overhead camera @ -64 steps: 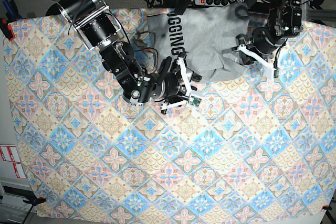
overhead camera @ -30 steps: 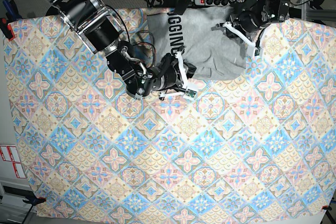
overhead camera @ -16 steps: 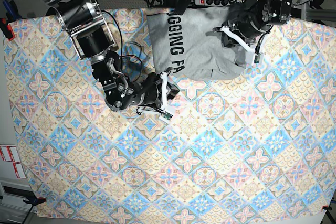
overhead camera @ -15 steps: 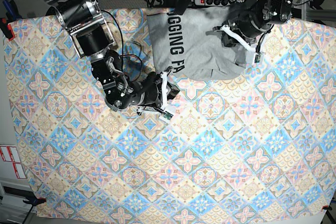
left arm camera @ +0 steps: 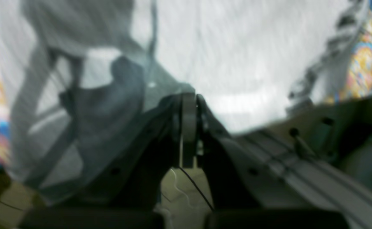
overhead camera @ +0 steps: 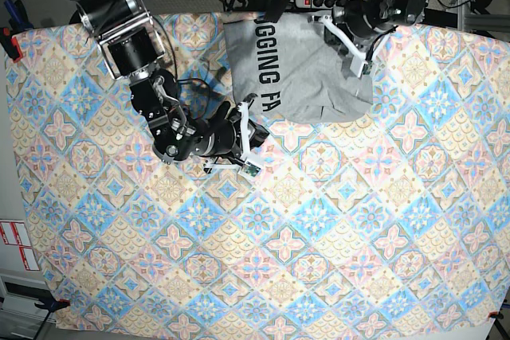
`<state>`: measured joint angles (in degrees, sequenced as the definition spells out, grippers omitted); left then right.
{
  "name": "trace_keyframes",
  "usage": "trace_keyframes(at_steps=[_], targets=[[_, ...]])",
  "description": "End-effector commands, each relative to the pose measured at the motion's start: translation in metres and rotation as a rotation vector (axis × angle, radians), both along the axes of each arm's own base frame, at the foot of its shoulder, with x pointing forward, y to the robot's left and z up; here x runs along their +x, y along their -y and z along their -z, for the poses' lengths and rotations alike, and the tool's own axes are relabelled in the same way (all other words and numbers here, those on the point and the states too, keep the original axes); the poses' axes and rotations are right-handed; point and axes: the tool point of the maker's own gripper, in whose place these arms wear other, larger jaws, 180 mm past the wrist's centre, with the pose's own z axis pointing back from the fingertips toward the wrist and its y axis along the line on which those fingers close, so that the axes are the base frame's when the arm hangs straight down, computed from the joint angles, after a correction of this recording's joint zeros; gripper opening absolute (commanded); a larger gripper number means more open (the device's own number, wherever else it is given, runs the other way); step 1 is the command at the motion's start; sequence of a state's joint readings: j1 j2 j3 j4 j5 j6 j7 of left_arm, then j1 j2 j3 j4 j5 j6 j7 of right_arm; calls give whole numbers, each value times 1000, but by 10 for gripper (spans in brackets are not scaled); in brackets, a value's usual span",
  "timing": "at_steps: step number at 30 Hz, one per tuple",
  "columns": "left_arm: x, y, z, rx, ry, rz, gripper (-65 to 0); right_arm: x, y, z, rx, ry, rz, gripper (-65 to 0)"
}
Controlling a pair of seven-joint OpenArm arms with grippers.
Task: Fold the T-shirt properly
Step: 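Grasp the bundle with both grippers and lift it off the border, then carry the folded shirt with both grippers and set it down on the cloth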
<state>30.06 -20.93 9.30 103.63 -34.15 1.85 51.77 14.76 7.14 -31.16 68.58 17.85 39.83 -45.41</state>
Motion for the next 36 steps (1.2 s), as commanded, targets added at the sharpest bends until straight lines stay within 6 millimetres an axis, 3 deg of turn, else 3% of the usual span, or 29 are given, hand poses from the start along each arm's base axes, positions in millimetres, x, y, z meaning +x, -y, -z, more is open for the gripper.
trace_keyframes(at_steps=[1,4,7,12,19,23,25,29,32,36], targets=[[9,-6,1,18,20,-3,-650,9,-2,-9,24,24,4,-573],[29,-11,9,36,30,-6,-650,9,-1,-10,23,27,6,-574],[46,-4,11,32,48,17,-650,5,6,-6,15,21,14,-575],[78,10,15,37,74,74,-650,2,4,-19,33,66,0,-575],[137,25,-6,134,217,201,-650,4,13,-37,33,139,-16,-575],[150,24,-20,162,270,217,-650,11,19,-43,40,154,13,-575],[141,32,-32,142,300,236,-650,22,32,-46,44,159,68,-575],[97,32,-41,132,292,290,-650,34,50,-49,45,166,137,-575],[63,28,-33,120,232,280,-650,37,61,-42,37,143,173,-575],[48,7,-19,144,175,217,-650,34,69,-26,23,90,198,-575]])
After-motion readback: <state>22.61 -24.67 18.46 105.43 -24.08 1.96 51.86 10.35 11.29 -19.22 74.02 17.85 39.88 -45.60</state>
